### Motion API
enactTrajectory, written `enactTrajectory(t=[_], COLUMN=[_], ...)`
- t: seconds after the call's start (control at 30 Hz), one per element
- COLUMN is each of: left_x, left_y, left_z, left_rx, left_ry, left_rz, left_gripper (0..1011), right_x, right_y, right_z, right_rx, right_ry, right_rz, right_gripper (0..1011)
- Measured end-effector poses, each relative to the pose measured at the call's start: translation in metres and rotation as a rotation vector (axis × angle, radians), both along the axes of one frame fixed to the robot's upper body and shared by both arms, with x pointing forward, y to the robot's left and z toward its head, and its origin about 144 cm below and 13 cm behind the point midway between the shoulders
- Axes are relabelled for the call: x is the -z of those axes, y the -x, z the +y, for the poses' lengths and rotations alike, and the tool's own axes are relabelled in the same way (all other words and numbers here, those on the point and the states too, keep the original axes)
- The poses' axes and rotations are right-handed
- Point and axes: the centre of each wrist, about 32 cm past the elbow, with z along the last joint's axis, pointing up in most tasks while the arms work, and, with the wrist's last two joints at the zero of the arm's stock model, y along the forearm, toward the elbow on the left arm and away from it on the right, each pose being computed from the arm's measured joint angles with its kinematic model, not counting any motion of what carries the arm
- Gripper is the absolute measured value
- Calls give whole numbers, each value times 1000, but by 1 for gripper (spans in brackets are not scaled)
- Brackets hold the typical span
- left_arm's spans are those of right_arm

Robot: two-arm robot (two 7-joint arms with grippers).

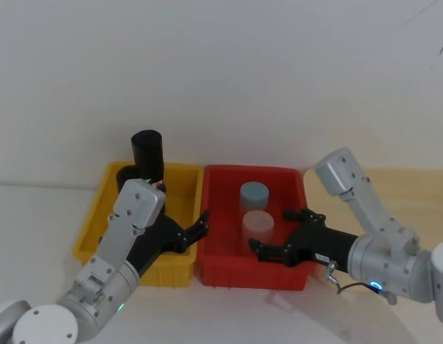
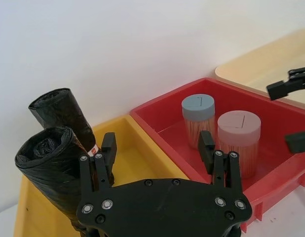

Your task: Pick up the garbage bag with the one hand and transfer it to the other hand.

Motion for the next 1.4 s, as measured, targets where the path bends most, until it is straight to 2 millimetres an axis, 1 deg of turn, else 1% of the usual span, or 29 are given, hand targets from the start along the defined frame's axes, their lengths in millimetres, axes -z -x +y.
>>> enactTrajectory(t=[0.33,0.7,1.4], left_x=[0,0,0], left_y=[0,0,0], left_z=[0,0,0], left_rx=[0,0,0], left_ry=[0,0,0], left_rz=[0,0,0], left_gripper=[1002,1002,1002], right_x=[1,4,13], right_y=[-21,-34,-44], right_z=[11,18,25], right_rx=[8,11,-11], right_ry=[18,34,61], right_rz=[1,-1,16], right_gripper=[999,999,997])
